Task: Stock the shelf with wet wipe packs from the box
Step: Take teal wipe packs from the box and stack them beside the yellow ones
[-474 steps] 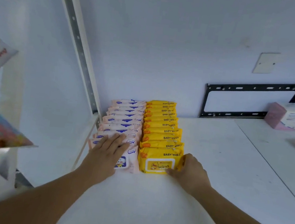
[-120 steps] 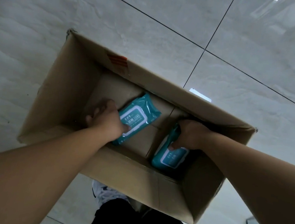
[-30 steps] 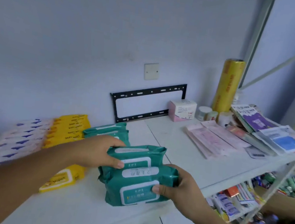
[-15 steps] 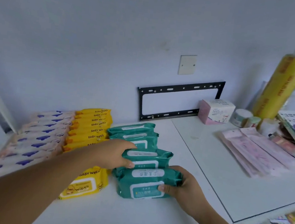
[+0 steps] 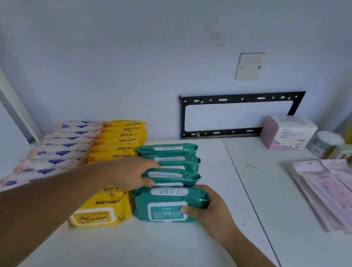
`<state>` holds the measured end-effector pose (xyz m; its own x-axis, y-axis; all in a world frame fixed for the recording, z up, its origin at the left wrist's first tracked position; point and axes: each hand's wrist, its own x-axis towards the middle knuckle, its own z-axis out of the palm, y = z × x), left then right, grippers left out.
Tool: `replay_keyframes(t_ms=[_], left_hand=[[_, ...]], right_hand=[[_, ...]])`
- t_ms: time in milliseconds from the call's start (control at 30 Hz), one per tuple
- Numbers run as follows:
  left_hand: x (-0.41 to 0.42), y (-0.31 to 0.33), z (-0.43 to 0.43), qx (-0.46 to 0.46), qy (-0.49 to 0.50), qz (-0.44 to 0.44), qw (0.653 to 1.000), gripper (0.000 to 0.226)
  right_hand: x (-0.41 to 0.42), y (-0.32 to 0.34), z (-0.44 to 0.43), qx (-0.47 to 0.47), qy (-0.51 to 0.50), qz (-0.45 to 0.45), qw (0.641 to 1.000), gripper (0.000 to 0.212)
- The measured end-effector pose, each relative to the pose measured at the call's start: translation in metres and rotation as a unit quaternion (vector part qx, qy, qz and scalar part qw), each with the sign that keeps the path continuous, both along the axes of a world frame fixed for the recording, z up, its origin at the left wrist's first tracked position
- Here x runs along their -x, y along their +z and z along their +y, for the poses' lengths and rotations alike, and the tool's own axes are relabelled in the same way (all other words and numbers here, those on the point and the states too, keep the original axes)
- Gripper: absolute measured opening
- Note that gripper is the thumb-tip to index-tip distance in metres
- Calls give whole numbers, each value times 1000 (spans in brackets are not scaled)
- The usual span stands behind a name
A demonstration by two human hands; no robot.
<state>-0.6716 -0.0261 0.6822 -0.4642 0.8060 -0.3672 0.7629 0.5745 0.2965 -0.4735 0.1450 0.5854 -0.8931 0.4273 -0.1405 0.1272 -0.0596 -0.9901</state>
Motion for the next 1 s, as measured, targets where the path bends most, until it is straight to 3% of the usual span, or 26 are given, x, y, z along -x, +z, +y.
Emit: replay_keyframes(t_ms=[300, 667, 1000], left_hand=[[-1, -3, -2, -74, -15, 73, 994, 47], [-5, -1, -8, -93, 7, 90, 992, 33], [-7, -8, -37, -129, 13, 83, 988, 37]], right_hand=[[4, -4, 1, -11, -8, -5, 1000, 45], [15, -4, -5, -32, 27, -32, 999, 53], [7, 9, -9, -139, 20, -94, 986, 49]])
